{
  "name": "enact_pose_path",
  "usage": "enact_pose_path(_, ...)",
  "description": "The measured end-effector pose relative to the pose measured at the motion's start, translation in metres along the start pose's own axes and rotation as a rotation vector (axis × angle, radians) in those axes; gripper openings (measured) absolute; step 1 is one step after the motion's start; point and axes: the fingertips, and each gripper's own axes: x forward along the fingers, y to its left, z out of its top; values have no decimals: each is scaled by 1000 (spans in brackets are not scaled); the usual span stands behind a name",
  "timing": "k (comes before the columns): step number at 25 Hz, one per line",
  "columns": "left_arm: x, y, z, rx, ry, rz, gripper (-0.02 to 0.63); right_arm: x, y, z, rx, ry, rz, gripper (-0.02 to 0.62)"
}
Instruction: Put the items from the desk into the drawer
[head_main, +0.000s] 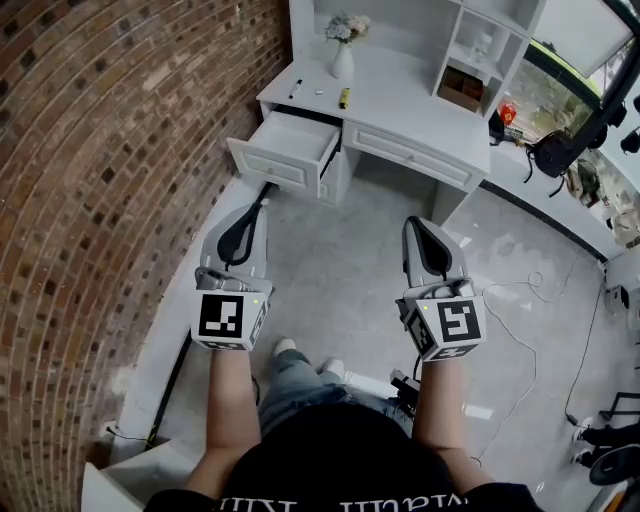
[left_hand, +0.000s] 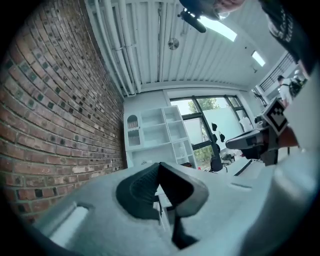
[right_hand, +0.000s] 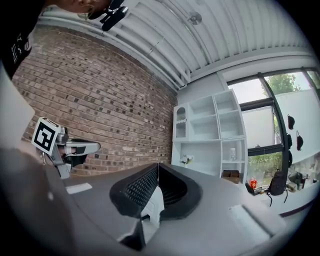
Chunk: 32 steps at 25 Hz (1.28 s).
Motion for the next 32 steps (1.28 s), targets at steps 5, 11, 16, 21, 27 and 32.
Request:
enact_pose_path(5, -7, 1, 0, -6, -2, 18, 2, 1, -1, -1, 16, -21, -1, 267)
enact_pose_path(11, -12, -3, -11, -28, 10, 17, 2, 2, -7, -9, 72, -29, 2, 310)
enact_pose_path(16, -2, 0, -14, -20, 15, 32, 2, 7, -11, -12, 60, -33, 13, 302)
enact_pose_path(21, 19, 3, -15, -8, 15, 27, 2, 22, -24, -13, 58, -28, 13, 284)
enact_pose_path(27, 49, 14, -28, -29, 26, 14, 2, 51, -36, -21, 63, -13, 17, 284)
enact_pose_path(32, 85, 36, -44, -46, 37, 13, 2, 93, -44, -28, 55, 6, 24, 284)
